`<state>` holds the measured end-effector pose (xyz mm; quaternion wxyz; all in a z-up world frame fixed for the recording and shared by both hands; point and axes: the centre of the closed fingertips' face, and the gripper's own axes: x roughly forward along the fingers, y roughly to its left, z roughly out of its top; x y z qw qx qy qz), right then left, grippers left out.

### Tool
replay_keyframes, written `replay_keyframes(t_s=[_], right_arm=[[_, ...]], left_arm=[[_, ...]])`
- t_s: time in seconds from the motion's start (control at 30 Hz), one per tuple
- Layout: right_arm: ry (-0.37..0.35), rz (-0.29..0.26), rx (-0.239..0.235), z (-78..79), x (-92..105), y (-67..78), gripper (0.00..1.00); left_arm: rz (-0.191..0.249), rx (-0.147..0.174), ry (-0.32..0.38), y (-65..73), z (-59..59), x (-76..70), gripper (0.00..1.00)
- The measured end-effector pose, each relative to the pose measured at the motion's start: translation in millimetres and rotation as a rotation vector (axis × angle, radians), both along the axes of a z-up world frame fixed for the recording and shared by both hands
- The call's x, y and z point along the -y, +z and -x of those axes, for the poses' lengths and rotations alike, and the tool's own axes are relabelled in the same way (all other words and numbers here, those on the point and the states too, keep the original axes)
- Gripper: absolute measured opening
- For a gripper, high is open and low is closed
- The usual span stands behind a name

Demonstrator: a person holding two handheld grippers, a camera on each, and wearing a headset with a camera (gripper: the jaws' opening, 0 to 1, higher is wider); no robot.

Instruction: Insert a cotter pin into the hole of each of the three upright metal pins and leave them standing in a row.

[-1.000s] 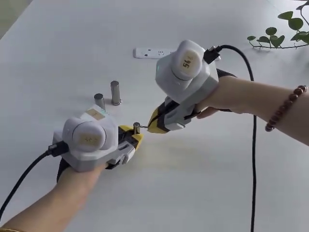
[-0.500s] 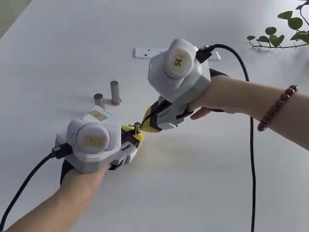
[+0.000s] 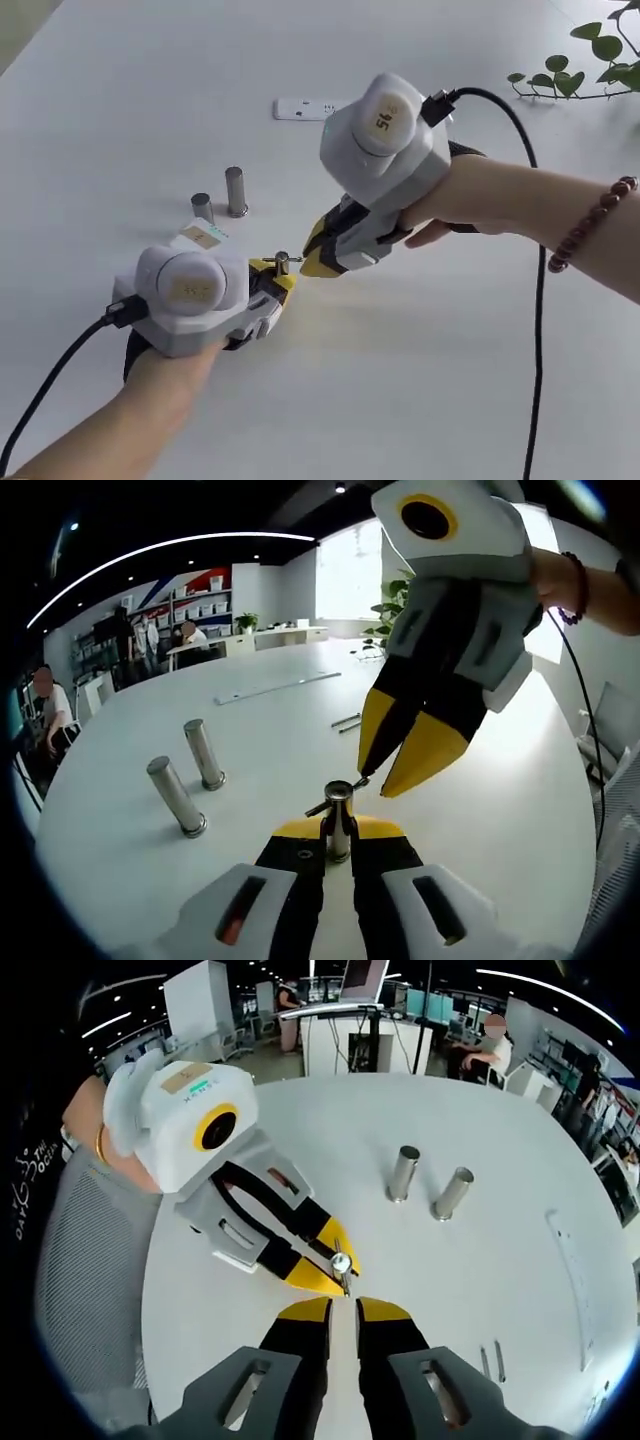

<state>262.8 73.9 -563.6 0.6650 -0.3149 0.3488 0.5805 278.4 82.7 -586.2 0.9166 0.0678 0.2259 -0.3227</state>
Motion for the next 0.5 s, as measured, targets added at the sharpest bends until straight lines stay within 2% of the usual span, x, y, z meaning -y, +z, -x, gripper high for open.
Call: replay_keyframes(t_s=[0.1, 0.23, 0.5], right_arm=[[-0.004, 0.003, 0.005, -1.7, 0.1, -1.0, 0.0], [0.005, 0.009, 0.019, -3.1, -1.6, -0.4, 0.0], [0.008, -0.005, 0.02, -2.5, -6.8, 2.1, 0.0]], left_arm=[[0.006, -0.002, -0.001, 0.0, -0.2, 0.8, 0.07], [0.005, -0.002, 0.0, -0.1, -0.4, 1.0, 0.07], [0.001, -0.001, 0.005, 0.1, -0.8, 1.9, 0.07]])
